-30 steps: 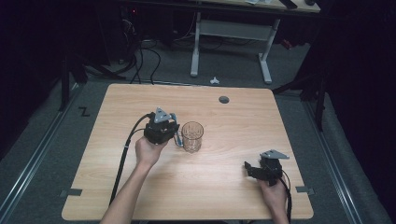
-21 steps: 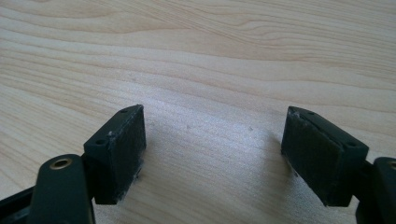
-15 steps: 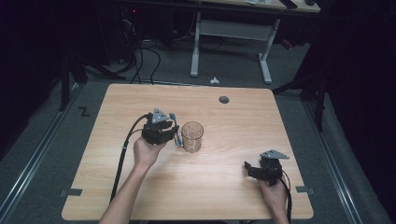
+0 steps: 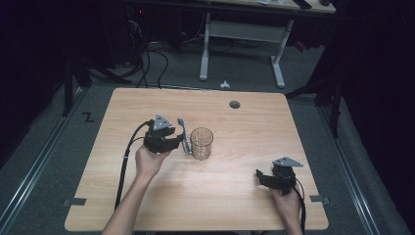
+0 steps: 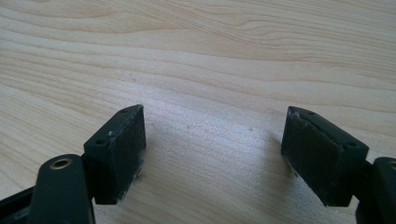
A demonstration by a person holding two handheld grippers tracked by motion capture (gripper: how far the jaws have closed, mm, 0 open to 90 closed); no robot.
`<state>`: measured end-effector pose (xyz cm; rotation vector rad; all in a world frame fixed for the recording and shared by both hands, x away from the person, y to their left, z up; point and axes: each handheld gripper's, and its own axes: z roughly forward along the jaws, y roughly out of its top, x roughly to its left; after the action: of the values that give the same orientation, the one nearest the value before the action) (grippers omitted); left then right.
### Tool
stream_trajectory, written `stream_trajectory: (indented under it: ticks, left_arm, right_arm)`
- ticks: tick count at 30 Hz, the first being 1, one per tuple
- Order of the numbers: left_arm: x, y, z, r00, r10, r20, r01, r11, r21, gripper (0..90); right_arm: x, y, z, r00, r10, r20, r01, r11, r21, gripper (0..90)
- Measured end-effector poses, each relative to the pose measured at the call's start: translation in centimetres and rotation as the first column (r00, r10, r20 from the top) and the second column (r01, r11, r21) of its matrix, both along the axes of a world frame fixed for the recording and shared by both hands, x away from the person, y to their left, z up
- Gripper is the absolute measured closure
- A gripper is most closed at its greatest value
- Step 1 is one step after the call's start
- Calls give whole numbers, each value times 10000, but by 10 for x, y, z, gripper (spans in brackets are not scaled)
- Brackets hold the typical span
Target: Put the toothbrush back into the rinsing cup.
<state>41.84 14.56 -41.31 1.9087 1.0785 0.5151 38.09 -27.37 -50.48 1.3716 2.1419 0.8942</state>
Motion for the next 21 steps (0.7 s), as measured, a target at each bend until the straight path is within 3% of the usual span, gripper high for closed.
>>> stream_trajectory:
  ticks: [21]
  left_arm:
    - [-14,14,2,9997,206,148,-202,9995,-240,513]
  right_arm:
    - [0,0,0,10000,-1,-3,1,10000,1,221]
